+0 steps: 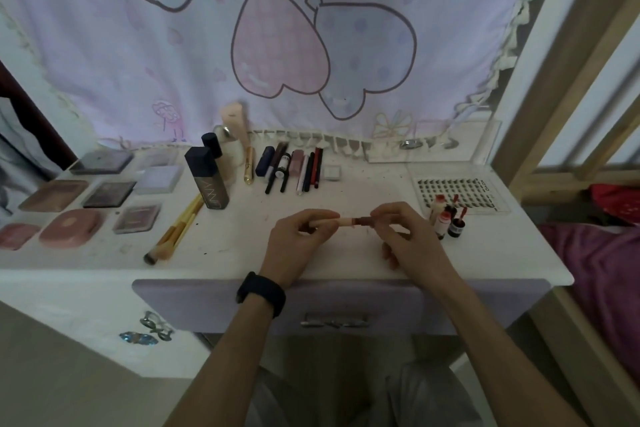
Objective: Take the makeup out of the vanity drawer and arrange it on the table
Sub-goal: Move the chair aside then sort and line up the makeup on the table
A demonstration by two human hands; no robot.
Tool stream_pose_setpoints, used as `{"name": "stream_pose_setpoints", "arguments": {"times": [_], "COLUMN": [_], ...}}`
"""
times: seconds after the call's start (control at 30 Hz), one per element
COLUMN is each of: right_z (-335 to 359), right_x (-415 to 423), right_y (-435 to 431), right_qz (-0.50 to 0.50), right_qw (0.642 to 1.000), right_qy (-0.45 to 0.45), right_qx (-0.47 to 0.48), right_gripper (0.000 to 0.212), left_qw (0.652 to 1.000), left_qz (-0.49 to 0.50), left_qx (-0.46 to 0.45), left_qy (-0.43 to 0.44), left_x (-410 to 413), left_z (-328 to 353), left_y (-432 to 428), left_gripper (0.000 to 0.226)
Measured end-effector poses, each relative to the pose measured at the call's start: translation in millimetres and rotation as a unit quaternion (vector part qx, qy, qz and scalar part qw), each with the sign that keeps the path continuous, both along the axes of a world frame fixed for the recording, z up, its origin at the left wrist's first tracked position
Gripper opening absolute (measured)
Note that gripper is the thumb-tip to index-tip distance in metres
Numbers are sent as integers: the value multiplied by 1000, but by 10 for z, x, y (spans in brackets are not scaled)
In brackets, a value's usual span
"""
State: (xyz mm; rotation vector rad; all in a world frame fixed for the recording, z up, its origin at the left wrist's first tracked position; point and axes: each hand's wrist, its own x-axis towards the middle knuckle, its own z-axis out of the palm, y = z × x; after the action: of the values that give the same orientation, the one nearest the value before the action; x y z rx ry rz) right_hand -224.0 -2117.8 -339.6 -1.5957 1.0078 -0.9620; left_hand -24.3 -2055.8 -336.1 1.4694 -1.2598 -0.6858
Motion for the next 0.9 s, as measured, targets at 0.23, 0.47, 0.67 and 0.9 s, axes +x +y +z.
{"name": "stream_pose_setpoints", "arguments": {"times": [0.23,0.47,0.67,0.9], "right_z": [20,20,4,30], "right_x": [32,9,29,-8], "right_y": [-12,18,11,27], "right_qz": [-10,-7,-21,-16], "right_qw": [1000,1000,1000,999], "right_qy": [9,-30,-3,-35], "right_qx": [23,-3,16,-5], "right_gripper": [23,19,21,10], "left_qw": [1000,1000,1000,999], "left_qz": [-4,0,2,25], "left_qx": [-1,7,10,5], "left_qy": [15,22,17,46], "left_x": [-2,7,5,1], "left_z": [20,19,15,33], "left_y": [10,0,1,3], "left_gripper": [11,10,10,11]}}
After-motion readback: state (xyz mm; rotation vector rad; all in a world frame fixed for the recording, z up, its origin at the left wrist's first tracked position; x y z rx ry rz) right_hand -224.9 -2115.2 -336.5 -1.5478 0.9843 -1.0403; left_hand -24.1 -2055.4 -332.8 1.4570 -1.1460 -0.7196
